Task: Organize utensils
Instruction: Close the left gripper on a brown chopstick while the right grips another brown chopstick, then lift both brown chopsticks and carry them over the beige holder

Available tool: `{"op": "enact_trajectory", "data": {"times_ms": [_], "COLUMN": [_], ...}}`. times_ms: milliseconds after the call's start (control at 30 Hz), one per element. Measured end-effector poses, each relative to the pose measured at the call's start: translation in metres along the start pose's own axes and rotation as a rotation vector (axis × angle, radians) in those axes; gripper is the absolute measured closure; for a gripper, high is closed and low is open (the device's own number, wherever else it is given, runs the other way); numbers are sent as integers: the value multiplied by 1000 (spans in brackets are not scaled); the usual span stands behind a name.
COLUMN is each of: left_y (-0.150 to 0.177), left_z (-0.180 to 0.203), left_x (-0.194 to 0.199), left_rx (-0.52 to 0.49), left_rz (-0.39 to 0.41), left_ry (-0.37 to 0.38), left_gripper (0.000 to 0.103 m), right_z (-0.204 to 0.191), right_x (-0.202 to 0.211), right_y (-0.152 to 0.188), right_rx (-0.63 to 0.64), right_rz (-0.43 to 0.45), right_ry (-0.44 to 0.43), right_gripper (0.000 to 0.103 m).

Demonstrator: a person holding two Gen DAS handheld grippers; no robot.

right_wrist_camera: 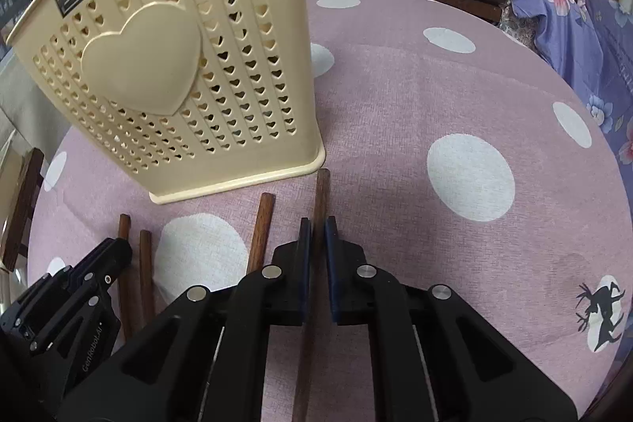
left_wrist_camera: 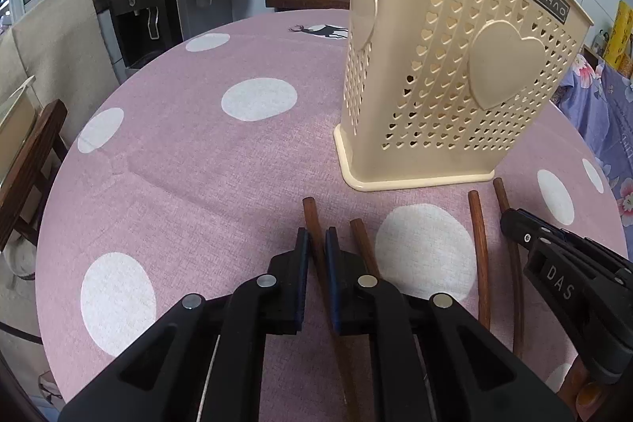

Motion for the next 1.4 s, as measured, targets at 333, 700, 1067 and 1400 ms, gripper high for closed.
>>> {"op": "enact_trajectory", "data": {"times_ms": [333,700,1067,1400], "left_y": [-7,-42,-59,-64], "left_z": [-15,-17,-19,-12], "left_x": [20,82,137,167], "left_rx": [95,132,132,98], "left_rz": [61,228,368,434], "left_ry": [74,152,198,212], "left_gripper": [95,95,95,95], "right_z": [17,26,20,11], "right_x": [24,90,175,210], "right_y": [-12,-34,-46,-46], "right_rx": [-90,-117,-5,86], "right_rz": [115,290,471,505], "right_ry": [-123,-196,-212,-231], "right_gripper": [96,96,96,96]}}
Point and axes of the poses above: each gripper's, at about its wrist camera, not at the fingertips, and x roughly against the way its jaws point, z to its right, y to its underside, the point moved 2 cm from there along -x, roughly the way its jaws point, and after that the axes turned 7 degrees about x, right-handed, at the moved point
